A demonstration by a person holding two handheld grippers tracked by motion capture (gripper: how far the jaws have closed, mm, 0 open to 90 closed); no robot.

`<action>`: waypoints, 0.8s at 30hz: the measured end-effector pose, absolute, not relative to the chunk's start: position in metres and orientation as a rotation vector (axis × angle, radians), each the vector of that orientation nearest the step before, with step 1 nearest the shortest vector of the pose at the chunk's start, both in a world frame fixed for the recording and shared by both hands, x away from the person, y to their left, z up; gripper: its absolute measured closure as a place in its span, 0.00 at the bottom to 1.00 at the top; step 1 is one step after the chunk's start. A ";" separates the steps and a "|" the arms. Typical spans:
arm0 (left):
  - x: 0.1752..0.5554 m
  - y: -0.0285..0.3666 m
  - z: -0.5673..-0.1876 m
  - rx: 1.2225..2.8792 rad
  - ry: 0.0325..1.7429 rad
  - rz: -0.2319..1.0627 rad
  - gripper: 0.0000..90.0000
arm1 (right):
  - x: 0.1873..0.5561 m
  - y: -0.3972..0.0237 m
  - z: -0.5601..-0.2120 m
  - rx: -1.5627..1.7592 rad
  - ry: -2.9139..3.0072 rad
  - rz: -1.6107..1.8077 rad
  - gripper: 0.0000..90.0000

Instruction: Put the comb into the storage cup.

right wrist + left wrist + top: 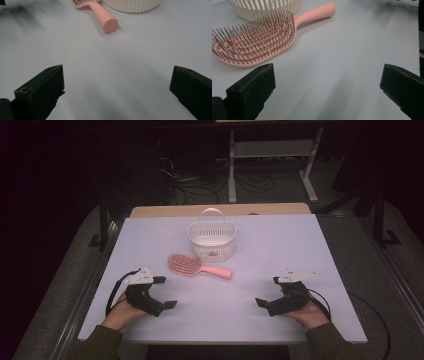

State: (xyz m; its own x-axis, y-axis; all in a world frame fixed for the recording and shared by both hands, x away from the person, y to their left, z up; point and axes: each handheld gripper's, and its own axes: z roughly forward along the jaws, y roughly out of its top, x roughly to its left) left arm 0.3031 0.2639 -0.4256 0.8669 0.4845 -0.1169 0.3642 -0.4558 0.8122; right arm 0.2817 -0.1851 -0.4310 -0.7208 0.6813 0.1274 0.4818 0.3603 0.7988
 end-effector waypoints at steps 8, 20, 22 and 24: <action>0.302 0.264 -0.425 2.098 0.607 0.155 0.00 | 0.281 -0.185 -0.430 1.044 2.399 1.286 0.00; 0.301 0.265 -0.422 2.065 0.599 0.143 0.00 | 0.284 -0.179 -0.427 1.031 2.418 1.267 0.00; 0.301 0.265 -0.422 2.067 0.599 0.145 0.00 | 0.284 -0.178 -0.426 1.030 2.419 1.264 0.00; 0.301 0.265 -0.422 2.068 0.600 0.144 0.00 | 0.286 -0.177 -0.425 1.022 2.419 1.263 0.00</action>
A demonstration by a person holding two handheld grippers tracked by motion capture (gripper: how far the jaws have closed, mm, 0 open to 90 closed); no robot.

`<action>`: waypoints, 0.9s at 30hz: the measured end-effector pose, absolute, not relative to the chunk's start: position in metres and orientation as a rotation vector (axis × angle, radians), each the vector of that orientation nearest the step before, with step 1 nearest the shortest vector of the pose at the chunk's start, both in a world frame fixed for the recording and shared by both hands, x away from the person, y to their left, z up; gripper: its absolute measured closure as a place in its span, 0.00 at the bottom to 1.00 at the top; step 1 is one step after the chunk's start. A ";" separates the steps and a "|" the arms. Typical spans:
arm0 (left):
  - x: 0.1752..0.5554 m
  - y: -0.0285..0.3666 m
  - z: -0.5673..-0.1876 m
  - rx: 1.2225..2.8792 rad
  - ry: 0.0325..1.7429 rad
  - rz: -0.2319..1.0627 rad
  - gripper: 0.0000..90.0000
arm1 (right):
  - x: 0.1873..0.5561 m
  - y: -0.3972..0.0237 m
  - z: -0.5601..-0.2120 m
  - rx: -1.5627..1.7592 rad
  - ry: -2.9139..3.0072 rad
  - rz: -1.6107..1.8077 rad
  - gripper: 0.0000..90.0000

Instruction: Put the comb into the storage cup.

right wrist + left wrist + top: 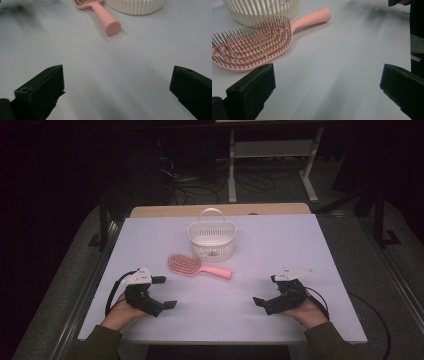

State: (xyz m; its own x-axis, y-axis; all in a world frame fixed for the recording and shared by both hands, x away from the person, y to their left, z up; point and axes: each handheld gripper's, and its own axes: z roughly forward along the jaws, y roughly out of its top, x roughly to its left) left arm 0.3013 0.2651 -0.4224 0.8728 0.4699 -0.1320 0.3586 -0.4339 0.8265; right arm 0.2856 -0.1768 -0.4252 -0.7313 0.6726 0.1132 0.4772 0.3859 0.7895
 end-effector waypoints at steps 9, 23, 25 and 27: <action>0.301 0.266 -0.424 2.065 0.608 0.136 0.00 | 0.295 -0.171 -0.420 0.982 2.438 1.283 0.00; 0.299 0.267 -0.424 2.064 0.619 0.143 0.00 | 0.308 -0.160 -0.412 0.947 2.449 1.281 0.00; 0.299 0.267 -0.424 2.061 0.620 0.143 0.00 | 0.308 -0.160 -0.412 0.950 2.451 1.279 0.00; 0.298 0.268 -0.424 2.056 0.620 0.142 0.00 | 0.311 -0.158 -0.411 0.952 2.452 1.272 0.00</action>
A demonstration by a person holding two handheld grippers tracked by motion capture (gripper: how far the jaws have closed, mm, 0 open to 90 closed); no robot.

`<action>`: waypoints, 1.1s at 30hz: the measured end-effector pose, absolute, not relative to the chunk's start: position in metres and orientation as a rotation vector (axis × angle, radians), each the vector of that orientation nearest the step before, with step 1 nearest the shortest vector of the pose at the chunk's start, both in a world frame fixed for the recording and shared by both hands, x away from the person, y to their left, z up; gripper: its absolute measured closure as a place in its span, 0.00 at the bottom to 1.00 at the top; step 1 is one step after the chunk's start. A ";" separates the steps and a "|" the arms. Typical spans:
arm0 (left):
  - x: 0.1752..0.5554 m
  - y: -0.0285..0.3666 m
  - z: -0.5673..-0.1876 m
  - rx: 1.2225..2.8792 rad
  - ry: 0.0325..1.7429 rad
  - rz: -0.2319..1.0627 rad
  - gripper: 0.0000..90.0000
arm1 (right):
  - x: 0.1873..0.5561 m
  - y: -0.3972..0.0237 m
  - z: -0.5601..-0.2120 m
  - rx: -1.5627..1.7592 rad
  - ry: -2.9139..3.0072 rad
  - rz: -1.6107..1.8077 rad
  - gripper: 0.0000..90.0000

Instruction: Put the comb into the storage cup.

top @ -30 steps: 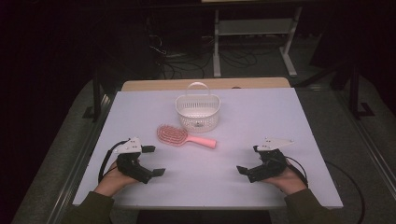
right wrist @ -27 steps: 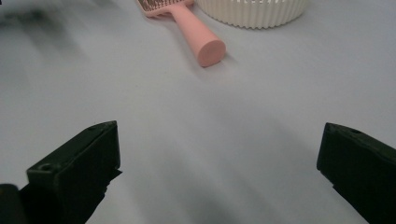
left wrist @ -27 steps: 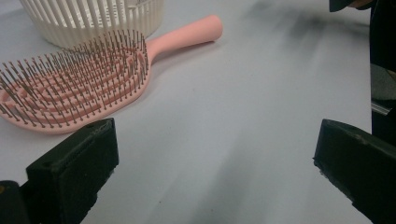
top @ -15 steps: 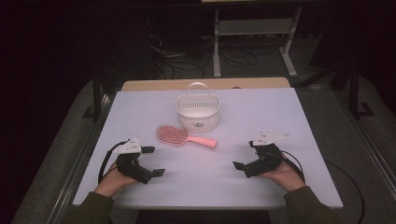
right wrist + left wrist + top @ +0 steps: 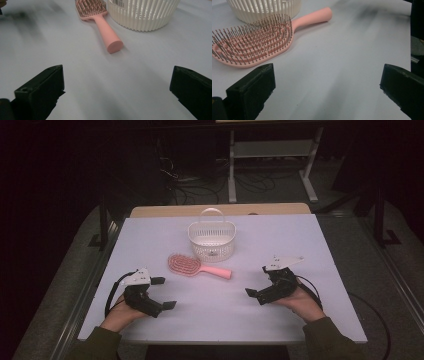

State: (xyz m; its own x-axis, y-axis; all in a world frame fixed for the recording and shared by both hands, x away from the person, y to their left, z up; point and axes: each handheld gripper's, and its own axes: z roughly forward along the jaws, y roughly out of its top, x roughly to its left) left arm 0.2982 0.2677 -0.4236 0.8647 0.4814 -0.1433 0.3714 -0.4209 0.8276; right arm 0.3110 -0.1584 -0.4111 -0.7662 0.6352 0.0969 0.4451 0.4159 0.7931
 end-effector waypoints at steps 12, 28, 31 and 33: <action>0.298 0.267 -0.422 2.047 0.621 0.144 0.00 | 0.327 -0.148 -0.406 0.941 2.457 1.272 0.00; 0.299 0.267 -0.422 2.045 0.617 0.137 0.00 | 0.352 -0.130 -0.400 0.939 2.497 1.218 0.15; 0.299 0.267 -0.422 2.042 0.616 0.139 0.00 | 0.357 -0.128 -0.401 0.964 2.501 1.206 0.22; 0.299 0.267 -0.422 2.044 0.616 0.137 0.00 | 0.361 -0.126 -0.403 0.965 2.511 1.192 0.28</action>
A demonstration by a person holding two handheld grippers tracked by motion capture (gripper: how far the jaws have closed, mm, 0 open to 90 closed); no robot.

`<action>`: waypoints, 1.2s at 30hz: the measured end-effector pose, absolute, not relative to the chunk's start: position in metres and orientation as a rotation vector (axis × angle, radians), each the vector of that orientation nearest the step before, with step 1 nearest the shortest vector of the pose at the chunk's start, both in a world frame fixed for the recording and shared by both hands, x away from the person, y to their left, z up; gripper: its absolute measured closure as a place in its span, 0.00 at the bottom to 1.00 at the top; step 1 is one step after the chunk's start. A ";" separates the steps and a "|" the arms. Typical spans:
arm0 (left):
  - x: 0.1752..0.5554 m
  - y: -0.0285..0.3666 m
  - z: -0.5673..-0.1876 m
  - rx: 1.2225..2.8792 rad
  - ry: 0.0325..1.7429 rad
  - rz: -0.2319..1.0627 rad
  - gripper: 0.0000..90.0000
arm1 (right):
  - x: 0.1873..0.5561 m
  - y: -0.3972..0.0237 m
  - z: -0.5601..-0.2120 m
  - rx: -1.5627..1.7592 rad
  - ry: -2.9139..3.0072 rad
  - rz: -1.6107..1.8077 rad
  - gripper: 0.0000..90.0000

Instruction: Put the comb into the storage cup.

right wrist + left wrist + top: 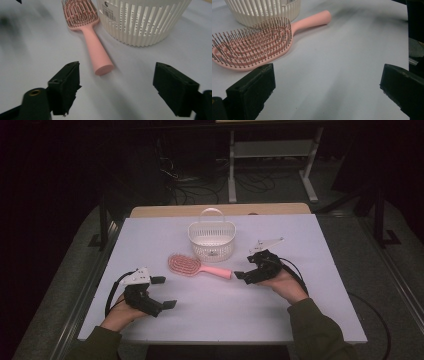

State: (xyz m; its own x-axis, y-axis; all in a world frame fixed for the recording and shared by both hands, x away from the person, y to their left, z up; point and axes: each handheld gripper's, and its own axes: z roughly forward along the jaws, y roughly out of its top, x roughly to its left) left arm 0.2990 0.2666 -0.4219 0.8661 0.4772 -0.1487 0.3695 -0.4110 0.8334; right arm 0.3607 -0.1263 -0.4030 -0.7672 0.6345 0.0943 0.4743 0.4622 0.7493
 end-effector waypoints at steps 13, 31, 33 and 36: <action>0.301 0.265 -0.423 2.052 0.607 0.131 0.00 | 0.379 -0.112 -0.411 0.955 2.552 1.173 0.79; 0.300 0.264 -0.424 2.058 0.606 0.127 0.00 | 0.399 -0.100 -0.435 0.954 2.602 1.164 0.99; 0.300 0.264 -0.423 2.058 0.605 0.128 0.00 | 0.399 -0.098 -0.436 0.941 2.611 1.162 0.99; 0.300 0.264 -0.423 2.058 0.604 0.128 0.00 | 0.398 -0.097 -0.436 0.937 2.613 1.159 0.99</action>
State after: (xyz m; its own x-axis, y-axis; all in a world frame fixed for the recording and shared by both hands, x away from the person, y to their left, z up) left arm 0.3000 0.2643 -0.4235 0.8722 0.4664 -0.1473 0.3667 -0.4243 0.8279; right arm 0.3980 -0.0973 -0.4360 -0.7979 0.5900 0.1231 0.4874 0.5115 0.7077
